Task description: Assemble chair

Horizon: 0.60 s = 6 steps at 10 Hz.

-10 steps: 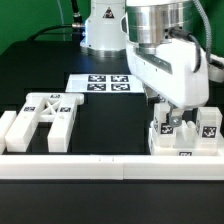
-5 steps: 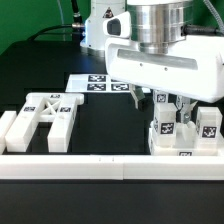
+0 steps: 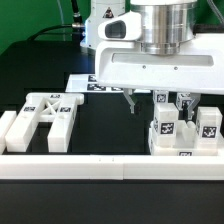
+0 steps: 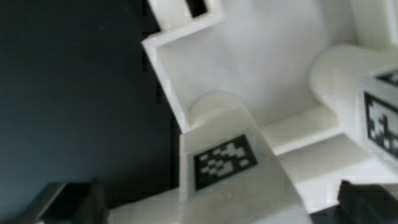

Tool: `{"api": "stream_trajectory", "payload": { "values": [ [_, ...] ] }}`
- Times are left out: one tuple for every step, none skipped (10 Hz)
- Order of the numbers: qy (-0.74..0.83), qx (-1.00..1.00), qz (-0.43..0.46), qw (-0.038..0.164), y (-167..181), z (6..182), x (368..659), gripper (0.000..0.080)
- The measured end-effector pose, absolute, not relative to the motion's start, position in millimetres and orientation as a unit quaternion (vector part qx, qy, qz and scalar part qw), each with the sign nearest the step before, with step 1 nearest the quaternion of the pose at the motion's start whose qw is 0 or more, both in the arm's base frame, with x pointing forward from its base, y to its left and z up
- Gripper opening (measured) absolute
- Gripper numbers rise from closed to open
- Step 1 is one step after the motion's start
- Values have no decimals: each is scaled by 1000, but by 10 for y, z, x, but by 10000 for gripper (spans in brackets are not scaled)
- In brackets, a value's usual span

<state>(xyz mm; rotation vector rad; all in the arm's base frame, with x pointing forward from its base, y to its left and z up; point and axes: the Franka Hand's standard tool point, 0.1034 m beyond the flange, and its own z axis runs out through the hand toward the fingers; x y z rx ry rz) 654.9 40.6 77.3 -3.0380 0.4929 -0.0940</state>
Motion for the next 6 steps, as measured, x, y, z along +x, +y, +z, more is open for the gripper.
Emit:
{"api": "stream_trajectory", "payload": {
  "values": [
    [125, -991, -30, 25, 418, 777, 6549, 649],
    [101, -994, -31, 22, 443, 783, 6555, 649],
    [100, -994, -31, 22, 452, 779, 6557, 649],
    [101, -994, -31, 22, 439, 774, 6560, 603],
    [101, -994, -32, 22, 438, 774, 6561, 603],
    [101, -994, -32, 22, 438, 774, 6561, 421]
  ]
}}
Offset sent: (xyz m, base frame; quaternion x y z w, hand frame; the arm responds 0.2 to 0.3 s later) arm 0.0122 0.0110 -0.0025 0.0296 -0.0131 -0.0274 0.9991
